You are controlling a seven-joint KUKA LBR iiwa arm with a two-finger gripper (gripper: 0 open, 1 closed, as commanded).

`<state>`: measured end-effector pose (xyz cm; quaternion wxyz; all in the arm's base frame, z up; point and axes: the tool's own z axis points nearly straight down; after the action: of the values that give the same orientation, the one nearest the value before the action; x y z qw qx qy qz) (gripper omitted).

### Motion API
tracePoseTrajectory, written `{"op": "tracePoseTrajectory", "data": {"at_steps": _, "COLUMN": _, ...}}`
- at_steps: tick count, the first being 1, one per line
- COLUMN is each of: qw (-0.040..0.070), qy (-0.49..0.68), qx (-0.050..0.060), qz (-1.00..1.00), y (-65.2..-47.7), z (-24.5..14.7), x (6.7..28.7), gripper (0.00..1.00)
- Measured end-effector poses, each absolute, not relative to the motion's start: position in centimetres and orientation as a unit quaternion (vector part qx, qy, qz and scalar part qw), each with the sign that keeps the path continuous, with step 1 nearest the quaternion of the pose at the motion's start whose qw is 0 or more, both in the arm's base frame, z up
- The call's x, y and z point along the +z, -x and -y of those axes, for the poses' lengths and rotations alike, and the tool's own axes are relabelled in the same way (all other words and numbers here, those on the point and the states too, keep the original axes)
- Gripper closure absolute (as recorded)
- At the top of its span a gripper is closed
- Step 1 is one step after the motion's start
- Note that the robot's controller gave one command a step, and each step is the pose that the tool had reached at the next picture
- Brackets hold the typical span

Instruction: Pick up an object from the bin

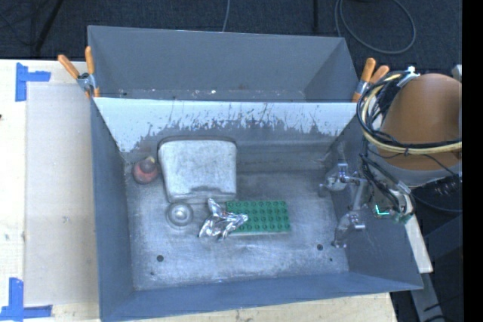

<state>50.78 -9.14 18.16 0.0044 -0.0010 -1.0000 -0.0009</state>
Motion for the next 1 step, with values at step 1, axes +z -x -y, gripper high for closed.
{"op": "tracePoseTrajectory", "data": {"at_steps": 1, "qw": 0.001, "qy": 0.027, "qx": -0.001, "qz": 1.0, "y": -54.94, "z": 4.1, "x": 7.47, "gripper": 0.0}}
